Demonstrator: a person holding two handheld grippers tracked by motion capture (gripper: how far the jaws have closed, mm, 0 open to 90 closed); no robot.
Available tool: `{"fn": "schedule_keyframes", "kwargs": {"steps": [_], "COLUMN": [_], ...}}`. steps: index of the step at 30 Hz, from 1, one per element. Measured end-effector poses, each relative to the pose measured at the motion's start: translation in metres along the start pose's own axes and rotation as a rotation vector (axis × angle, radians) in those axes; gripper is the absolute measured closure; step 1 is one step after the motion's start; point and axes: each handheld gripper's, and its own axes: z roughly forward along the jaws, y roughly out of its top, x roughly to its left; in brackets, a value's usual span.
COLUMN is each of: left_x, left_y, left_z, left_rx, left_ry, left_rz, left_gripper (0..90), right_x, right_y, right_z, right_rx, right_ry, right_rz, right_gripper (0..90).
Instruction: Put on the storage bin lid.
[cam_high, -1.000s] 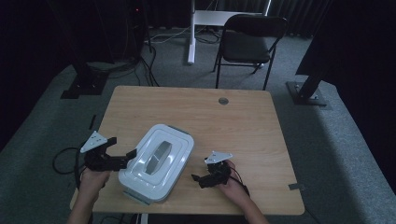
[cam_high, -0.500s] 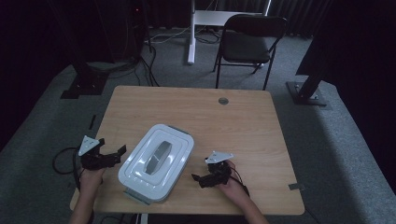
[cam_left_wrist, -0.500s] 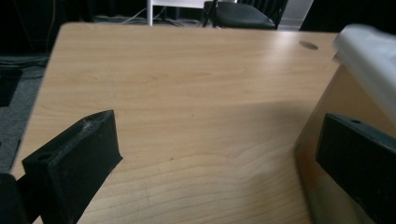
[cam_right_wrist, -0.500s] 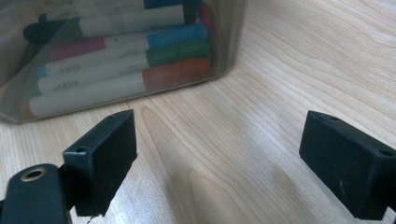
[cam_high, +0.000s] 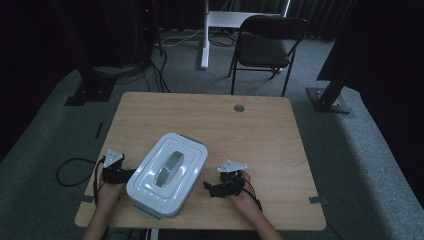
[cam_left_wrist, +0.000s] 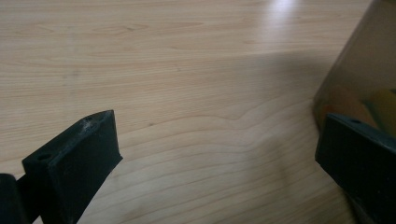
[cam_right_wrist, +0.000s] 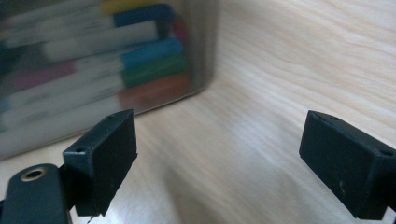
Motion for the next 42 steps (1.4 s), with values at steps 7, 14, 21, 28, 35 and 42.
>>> {"fn": "schedule_keyframes", "kwargs": {"steps": [7,14,21,28,35,42], "left_x": [-0.008,-0.01,-0.025,-0.046,-0.056,-0.07], "left_y": [0.0,0.0,0.002,0.004,0.006,0.012], "left_z": [0.003,0.003,0.003,0.006,0.011,0.02], "left_rx": [0.015,0.022,0.04,0.07,0.075,0.089], "left_ry": [0.003,-0.011,-0.036,-0.041,-0.03,-0.038], "left_rz": [0.035,0.028,0.033,0.078,0.084,0.097], "left_gripper": [0.4,0.4,0.4,0.4,0.5,0.5], "right_x": [0.007,0.011,0.012,0.006,-0.003,-0.015], "right_y": [0.005,0.007,0.009,0.009,0.008,0.006], "right_z": [0.005,0.008,0.007,0.002,-0.001,-0.005], "right_rx": [-0.019,-0.021,-0.024,-0.017,-0.003,0.01], "right_ry": [-0.095,-0.09,-0.097,-0.121,-0.124,-0.152], "right_rz": [0.055,0.055,0.05,0.059,0.064,0.055], "right_gripper": [10.8,10.8,10.9,13.2,13.6,14.0]}}
